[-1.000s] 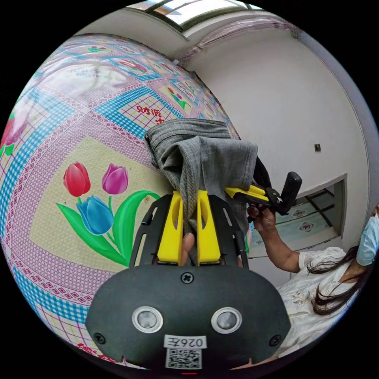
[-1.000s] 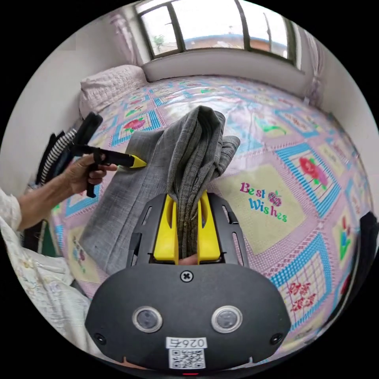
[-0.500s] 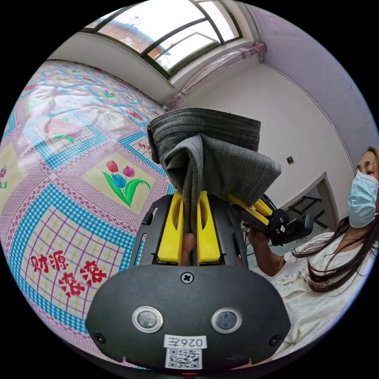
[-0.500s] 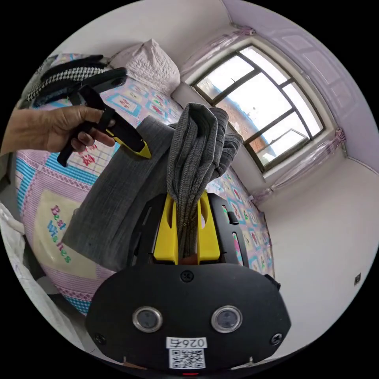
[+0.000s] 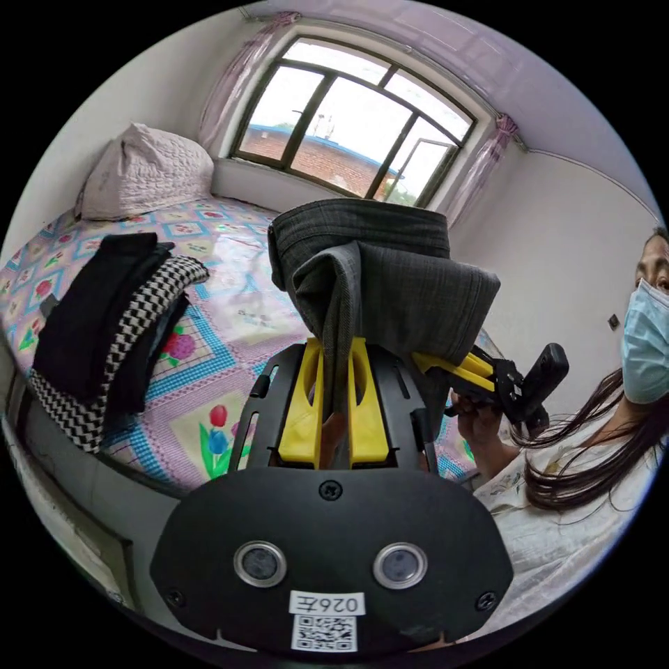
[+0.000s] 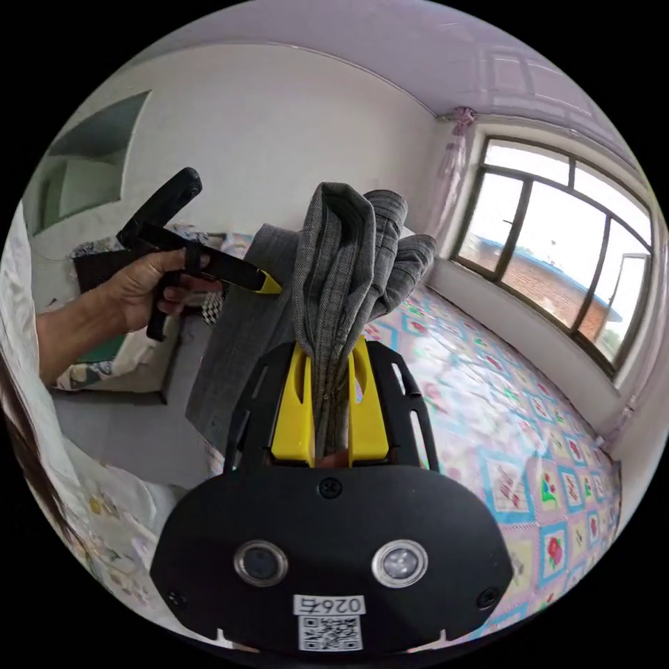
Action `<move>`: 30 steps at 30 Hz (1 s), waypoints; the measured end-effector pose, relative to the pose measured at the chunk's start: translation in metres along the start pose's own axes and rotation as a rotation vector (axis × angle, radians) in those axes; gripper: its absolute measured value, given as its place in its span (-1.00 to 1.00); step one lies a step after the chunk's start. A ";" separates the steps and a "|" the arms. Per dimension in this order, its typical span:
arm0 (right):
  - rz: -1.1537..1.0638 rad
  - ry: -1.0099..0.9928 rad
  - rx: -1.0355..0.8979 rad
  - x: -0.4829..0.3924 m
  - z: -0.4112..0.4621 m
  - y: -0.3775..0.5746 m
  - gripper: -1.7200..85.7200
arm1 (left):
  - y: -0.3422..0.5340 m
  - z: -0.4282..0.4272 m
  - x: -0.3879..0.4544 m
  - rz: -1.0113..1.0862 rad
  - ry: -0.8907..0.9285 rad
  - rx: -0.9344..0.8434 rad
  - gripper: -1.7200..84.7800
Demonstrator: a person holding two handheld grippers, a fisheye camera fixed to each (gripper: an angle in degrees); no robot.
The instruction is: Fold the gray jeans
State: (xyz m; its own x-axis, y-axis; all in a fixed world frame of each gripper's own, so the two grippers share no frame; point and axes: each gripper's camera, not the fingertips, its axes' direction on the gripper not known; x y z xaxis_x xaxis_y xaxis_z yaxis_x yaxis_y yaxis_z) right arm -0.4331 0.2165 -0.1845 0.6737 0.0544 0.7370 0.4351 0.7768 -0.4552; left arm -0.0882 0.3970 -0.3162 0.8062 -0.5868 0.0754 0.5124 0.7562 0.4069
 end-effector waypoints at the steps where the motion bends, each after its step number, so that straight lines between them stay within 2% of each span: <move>1: 0.013 -0.058 0.037 -0.004 0.013 -0.010 -0.89 | -0.009 -0.026 -0.012 0.001 -0.044 0.019 -0.83; 5: 0.096 -0.239 0.140 -0.015 0.080 -0.059 -0.89 | -0.061 -0.093 -0.056 0.054 -0.180 0.000 -0.83; 9: 0.193 -0.308 0.150 -0.029 0.153 -0.111 -0.88 | -0.152 -0.125 -0.116 0.157 -0.331 -0.152 -0.83; 11: 0.285 -0.341 0.115 -0.025 0.209 -0.134 -0.89 | -0.191 -0.118 -0.150 0.177 -0.335 -0.226 -0.83; 15: 0.422 -0.320 0.008 -0.009 0.295 -0.138 -0.88 | -0.253 -0.056 -0.231 0.185 -0.301 -0.377 -0.83; 20: 0.563 -0.220 -0.210 0.028 0.379 -0.093 -0.86 | -0.269 0.045 -0.315 0.111 -0.139 -0.552 -0.79; 22: 0.597 -0.260 -0.187 0.045 0.379 -0.070 -0.84 | -0.275 0.050 -0.344 0.047 0.037 -0.536 -0.73; 25: 0.594 -0.305 -0.176 0.063 0.369 -0.042 -0.81 | -0.278 0.027 -0.379 -0.045 0.196 -0.443 -0.66; 27: 0.568 -0.298 -0.167 0.065 0.356 -0.031 -0.78 | -0.279 0.004 -0.396 -0.090 0.209 -0.394 -0.65; 30: 0.541 -0.262 -0.106 0.063 0.324 -0.017 -0.78 | -0.275 -0.047 -0.393 -0.067 0.121 -0.242 -0.69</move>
State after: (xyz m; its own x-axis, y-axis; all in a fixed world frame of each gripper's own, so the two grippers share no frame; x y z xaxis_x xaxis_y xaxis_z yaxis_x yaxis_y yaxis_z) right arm -0.5917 0.4104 0.0317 0.6520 0.5872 0.4796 0.1380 0.5301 -0.8366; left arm -0.5323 0.4329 -0.5007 0.7904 -0.6096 -0.0595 0.6094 0.7728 0.1774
